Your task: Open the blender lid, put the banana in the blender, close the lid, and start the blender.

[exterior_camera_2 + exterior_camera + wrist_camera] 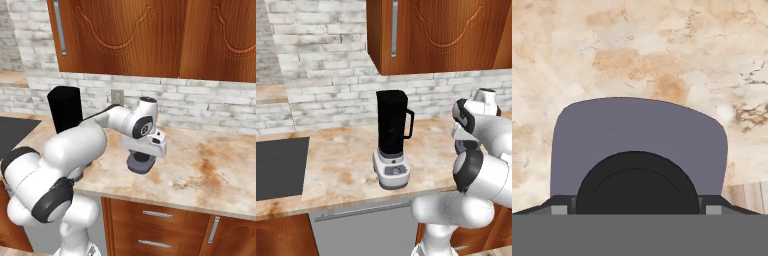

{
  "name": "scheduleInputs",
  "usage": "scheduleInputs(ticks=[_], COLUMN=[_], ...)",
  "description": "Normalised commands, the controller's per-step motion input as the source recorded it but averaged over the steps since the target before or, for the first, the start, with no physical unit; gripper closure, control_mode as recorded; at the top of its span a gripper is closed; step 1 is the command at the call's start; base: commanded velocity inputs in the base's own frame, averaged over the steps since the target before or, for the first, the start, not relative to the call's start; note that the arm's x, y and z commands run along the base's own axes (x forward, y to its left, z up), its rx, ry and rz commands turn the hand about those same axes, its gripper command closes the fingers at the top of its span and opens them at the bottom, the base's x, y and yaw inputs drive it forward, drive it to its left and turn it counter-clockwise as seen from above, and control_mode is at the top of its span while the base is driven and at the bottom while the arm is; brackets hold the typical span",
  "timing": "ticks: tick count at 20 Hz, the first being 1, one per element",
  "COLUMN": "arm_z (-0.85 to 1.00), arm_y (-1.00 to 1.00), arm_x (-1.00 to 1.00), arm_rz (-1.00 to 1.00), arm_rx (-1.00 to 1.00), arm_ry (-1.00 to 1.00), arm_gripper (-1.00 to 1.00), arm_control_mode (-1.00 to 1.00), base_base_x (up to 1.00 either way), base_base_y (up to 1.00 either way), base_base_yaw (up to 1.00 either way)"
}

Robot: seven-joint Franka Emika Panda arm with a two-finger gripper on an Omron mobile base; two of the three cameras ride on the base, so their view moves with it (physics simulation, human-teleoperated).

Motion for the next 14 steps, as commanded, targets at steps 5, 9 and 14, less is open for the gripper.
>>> scheduleInputs(ticks=[5,9,14], arm_z=[1.0,1.0,1.0], arm_y=[0.35,0.37,0.35], arm_x=[-0.3,-0.32,-0.32], arm_rz=[0.0,0.0,0.0], arm_rx=[-0.07,-0.11,-0.11], arm_ry=[-0.07,-0.08,-0.04], arm_gripper=[1.0,1.0,1.0], arm_control_mode=[-1.0,-1.0,-1.0], base_base_x=[0.0,0.0,0.0], base_base_y=[0.0,0.0,0.0], base_base_yaw=[0.0,0.0,0.0])
